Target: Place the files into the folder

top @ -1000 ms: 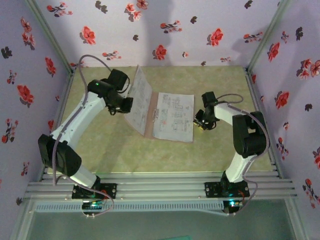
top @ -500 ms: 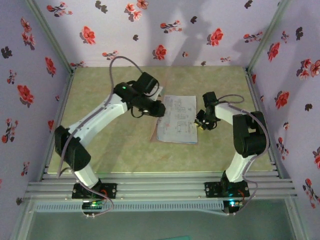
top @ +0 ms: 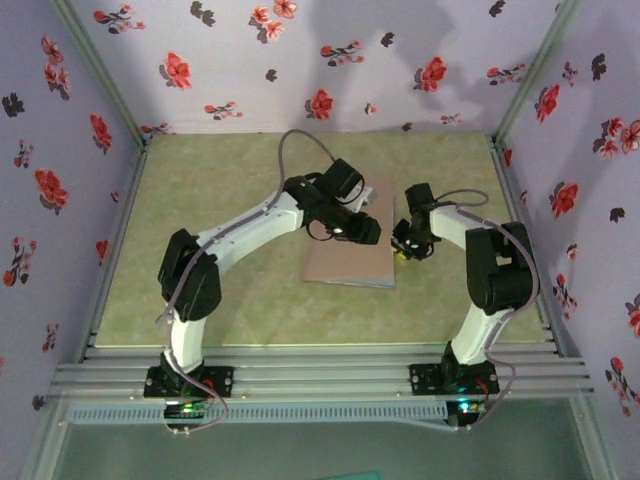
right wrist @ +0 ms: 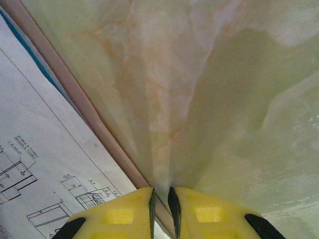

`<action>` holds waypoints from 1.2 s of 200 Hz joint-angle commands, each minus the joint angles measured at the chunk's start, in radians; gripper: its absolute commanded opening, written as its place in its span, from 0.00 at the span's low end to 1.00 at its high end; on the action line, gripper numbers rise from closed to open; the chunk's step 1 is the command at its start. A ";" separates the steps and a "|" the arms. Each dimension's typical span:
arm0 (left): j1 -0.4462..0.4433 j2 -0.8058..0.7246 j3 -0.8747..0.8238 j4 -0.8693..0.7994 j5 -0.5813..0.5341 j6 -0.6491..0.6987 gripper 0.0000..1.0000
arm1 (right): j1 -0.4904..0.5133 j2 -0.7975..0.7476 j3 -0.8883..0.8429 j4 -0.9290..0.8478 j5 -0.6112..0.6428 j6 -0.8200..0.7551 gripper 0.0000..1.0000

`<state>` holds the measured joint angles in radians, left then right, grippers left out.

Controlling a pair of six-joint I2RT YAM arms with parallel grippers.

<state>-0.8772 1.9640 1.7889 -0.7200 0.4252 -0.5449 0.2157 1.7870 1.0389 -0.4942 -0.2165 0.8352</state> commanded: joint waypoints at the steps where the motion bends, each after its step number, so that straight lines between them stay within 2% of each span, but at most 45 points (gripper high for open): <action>1: -0.001 0.027 0.017 0.069 0.052 -0.027 0.44 | 0.020 0.061 -0.017 0.007 -0.036 0.015 0.18; 62: 0.023 -0.006 -0.054 0.157 0.052 -0.098 0.45 | 0.017 0.009 0.026 -0.083 0.049 -0.008 0.18; 81: 0.066 -0.065 -0.119 0.214 0.032 -0.148 0.48 | 0.016 -0.023 0.067 -0.156 0.124 -0.029 0.20; 90: 0.091 -0.101 -0.157 0.242 0.020 -0.176 0.49 | 0.017 -0.053 0.084 -0.191 0.179 -0.033 0.24; 104: 0.138 -0.169 -0.224 0.273 -0.005 -0.215 0.51 | 0.017 -0.122 0.094 -0.219 0.272 -0.036 0.40; 124: 0.206 -0.281 -0.332 0.299 -0.039 -0.243 0.65 | 0.017 -0.226 0.099 -0.231 0.379 -0.057 0.61; 128: 0.221 -0.306 -0.348 0.296 -0.043 -0.243 0.74 | 0.017 -0.249 0.101 -0.232 0.398 -0.064 0.65; 134: 0.243 -0.340 -0.372 0.290 -0.051 -0.242 0.96 | 0.017 -0.275 0.103 -0.232 0.422 -0.075 0.83; 137: 0.254 -0.356 -0.385 0.287 -0.055 -0.242 0.99 | 0.017 -0.286 0.104 -0.234 0.432 -0.082 0.95; 140: 0.265 -0.372 -0.398 0.283 -0.059 -0.243 0.99 | 0.016 -0.297 0.105 -0.233 0.440 -0.087 0.99; 163: 0.366 -0.497 -0.494 0.258 -0.089 -0.244 0.99 | 0.016 -0.368 0.111 -0.236 0.506 -0.128 0.99; 207: 0.569 -0.685 -0.655 0.215 -0.130 -0.202 0.99 | 0.015 -0.513 0.048 -0.123 0.532 -0.226 0.99; 219: 0.597 -0.727 -0.678 0.175 -0.198 -0.160 1.00 | 0.016 -0.543 0.038 -0.105 0.545 -0.258 0.99; 240: 0.605 -0.792 -0.717 0.105 -0.397 -0.077 0.99 | 0.009 -0.567 0.012 -0.078 0.671 -0.275 0.99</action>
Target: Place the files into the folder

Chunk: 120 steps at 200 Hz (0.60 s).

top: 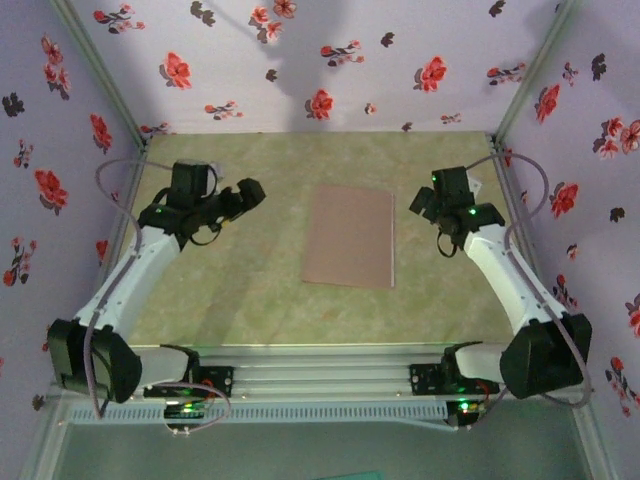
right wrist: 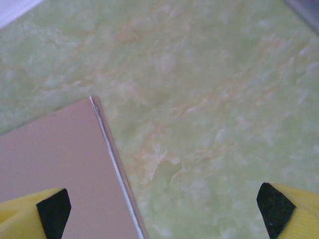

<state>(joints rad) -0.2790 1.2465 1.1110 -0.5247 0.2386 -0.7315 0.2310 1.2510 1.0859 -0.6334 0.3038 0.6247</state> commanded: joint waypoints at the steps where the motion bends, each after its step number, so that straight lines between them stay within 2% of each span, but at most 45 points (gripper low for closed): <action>1: 0.007 -0.078 -0.042 -0.093 -0.221 0.111 0.99 | -0.007 -0.031 -0.039 0.066 0.155 -0.065 0.99; 14: 0.008 -0.108 -0.077 -0.125 -0.375 0.097 0.99 | -0.046 -0.052 -0.122 0.211 0.113 -0.137 0.99; 21: 0.009 -0.120 -0.094 -0.138 -0.456 0.074 0.99 | -0.084 -0.079 -0.244 0.399 -0.013 -0.224 0.99; 26: 0.010 -0.129 -0.108 -0.142 -0.507 0.058 1.00 | -0.099 -0.092 -0.303 0.497 -0.046 -0.266 0.99; 36: 0.010 -0.156 -0.143 -0.125 -0.593 0.048 0.99 | -0.105 -0.120 -0.449 0.710 0.018 -0.341 0.99; 41: 0.009 -0.175 -0.162 -0.111 -0.624 0.047 1.00 | -0.108 -0.120 -0.527 0.876 0.064 -0.388 0.99; 53: 0.010 -0.223 -0.241 -0.033 -0.707 0.057 0.99 | -0.124 -0.079 -0.640 1.105 0.083 -0.417 0.99; 63: 0.009 -0.273 -0.325 0.091 -0.741 0.137 0.99 | -0.137 -0.020 -0.642 1.132 0.050 -0.434 0.99; 78: 0.009 -0.356 -0.449 0.257 -0.794 0.255 1.00 | -0.139 0.056 -0.589 1.048 0.007 -0.470 0.99; 97: 0.012 -0.447 -0.582 0.429 -0.844 0.383 1.00 | -0.141 0.143 -0.610 1.168 0.002 -0.513 0.99; 120: 0.024 -0.474 -0.650 0.507 -0.839 0.497 0.99 | -0.170 0.206 -0.588 1.230 -0.007 -0.535 0.99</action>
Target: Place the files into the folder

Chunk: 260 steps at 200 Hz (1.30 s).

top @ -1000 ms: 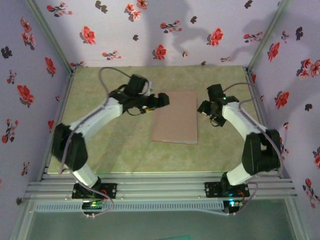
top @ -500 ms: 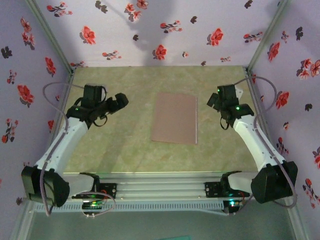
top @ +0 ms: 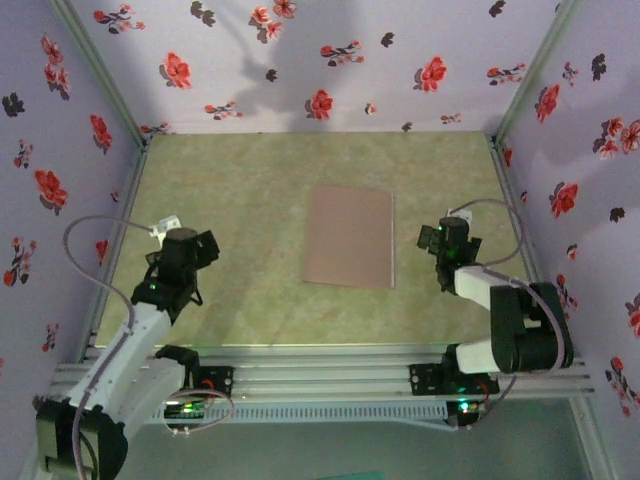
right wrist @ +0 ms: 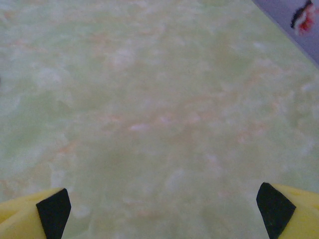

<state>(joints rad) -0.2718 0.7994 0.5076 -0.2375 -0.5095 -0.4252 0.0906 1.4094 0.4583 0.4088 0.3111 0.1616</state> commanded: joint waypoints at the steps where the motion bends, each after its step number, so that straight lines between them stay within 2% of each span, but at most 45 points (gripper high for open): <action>1: 0.019 -0.027 -0.047 0.220 -0.090 0.193 1.00 | -0.033 0.050 0.041 0.187 -0.018 -0.072 0.99; 9: 0.026 -0.015 -0.052 0.216 -0.080 0.217 0.99 | -0.044 0.065 0.036 0.204 -0.034 -0.062 0.99; 23: 0.041 0.003 -0.071 0.245 -0.059 0.251 0.99 | -0.047 0.103 -0.025 0.341 -0.050 -0.065 0.99; 43: 0.060 0.029 -0.123 0.368 -0.042 0.291 1.00 | -0.049 0.141 -0.088 0.493 -0.052 -0.070 0.99; 76: 0.111 0.172 -0.186 0.614 0.007 0.366 0.99 | -0.063 0.131 -0.062 0.422 -0.060 -0.050 0.99; 119: 0.175 0.529 -0.228 1.122 0.090 0.450 0.99 | -0.063 0.133 -0.067 0.435 -0.057 -0.052 0.99; 130: 0.199 0.580 -0.181 1.109 0.125 0.402 1.00 | -0.063 0.132 -0.064 0.432 -0.057 -0.053 0.99; 153: 0.206 0.685 -0.172 1.202 0.137 0.399 1.00 | -0.063 0.133 -0.066 0.433 -0.058 -0.052 0.99; 168: 0.207 0.691 -0.174 1.204 0.164 0.399 1.00 | -0.063 0.132 -0.065 0.433 -0.058 -0.053 0.99; 189: 0.210 0.762 -0.201 1.351 0.168 0.410 0.99 | -0.063 0.132 -0.065 0.432 -0.059 -0.053 0.99; 201: 0.213 0.739 -0.202 1.313 0.196 0.404 1.00 | -0.063 0.131 -0.065 0.432 -0.059 -0.053 0.99; 235: 0.215 0.758 -0.292 1.463 0.244 0.423 0.99 | -0.063 0.133 -0.065 0.432 -0.059 -0.053 0.99; 252: 0.222 0.759 -0.282 1.443 0.230 0.413 0.99 | -0.063 0.133 -0.065 0.432 -0.059 -0.053 0.99; 260: 0.237 0.749 -0.253 1.380 0.231 0.400 1.00 | -0.063 0.133 -0.065 0.432 -0.058 -0.053 0.99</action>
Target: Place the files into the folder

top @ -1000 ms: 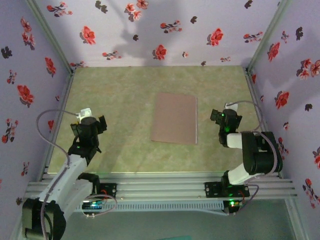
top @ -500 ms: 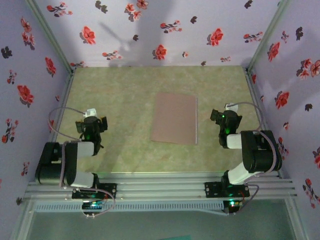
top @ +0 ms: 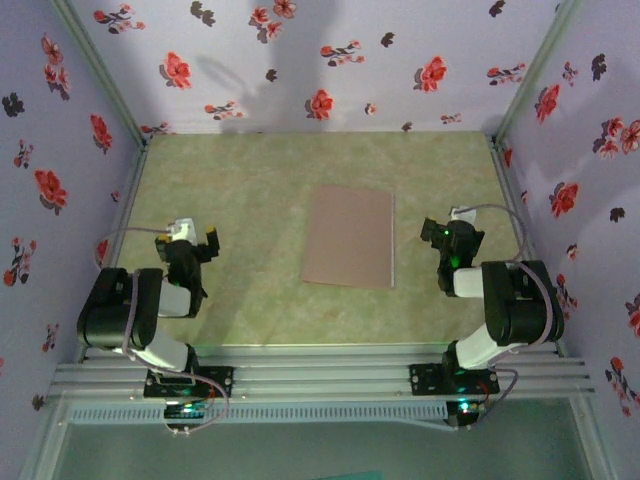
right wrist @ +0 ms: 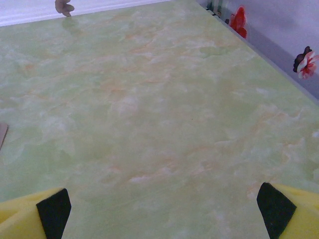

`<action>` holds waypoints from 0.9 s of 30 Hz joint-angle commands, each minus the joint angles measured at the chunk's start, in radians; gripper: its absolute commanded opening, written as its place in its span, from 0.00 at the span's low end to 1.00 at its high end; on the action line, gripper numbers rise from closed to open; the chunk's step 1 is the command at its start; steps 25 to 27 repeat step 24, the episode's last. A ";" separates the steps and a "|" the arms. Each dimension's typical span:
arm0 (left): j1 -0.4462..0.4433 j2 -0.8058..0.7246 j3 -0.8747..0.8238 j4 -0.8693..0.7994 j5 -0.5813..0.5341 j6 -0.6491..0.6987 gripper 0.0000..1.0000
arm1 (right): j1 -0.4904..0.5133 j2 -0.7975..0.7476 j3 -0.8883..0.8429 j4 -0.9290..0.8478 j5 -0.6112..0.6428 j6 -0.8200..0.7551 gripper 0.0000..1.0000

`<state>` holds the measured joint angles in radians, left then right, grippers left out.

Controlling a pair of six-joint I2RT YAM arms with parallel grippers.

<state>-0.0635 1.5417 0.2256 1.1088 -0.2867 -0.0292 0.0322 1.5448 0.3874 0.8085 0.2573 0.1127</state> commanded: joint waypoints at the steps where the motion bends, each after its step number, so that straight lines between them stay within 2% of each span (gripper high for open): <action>1: 0.032 0.006 0.031 0.019 0.010 0.003 1.00 | -0.005 -0.002 0.005 0.032 -0.005 -0.004 0.99; 2: 0.059 -0.006 0.066 -0.078 0.034 -0.050 1.00 | -0.005 -0.002 0.005 0.033 -0.004 -0.004 0.99; 4: 0.063 0.001 0.156 -0.200 0.060 -0.039 1.00 | -0.005 -0.003 0.006 0.033 -0.005 -0.004 0.99; 27: 0.061 0.000 0.149 -0.188 0.064 -0.034 1.00 | -0.005 -0.001 0.010 0.026 -0.030 -0.013 0.99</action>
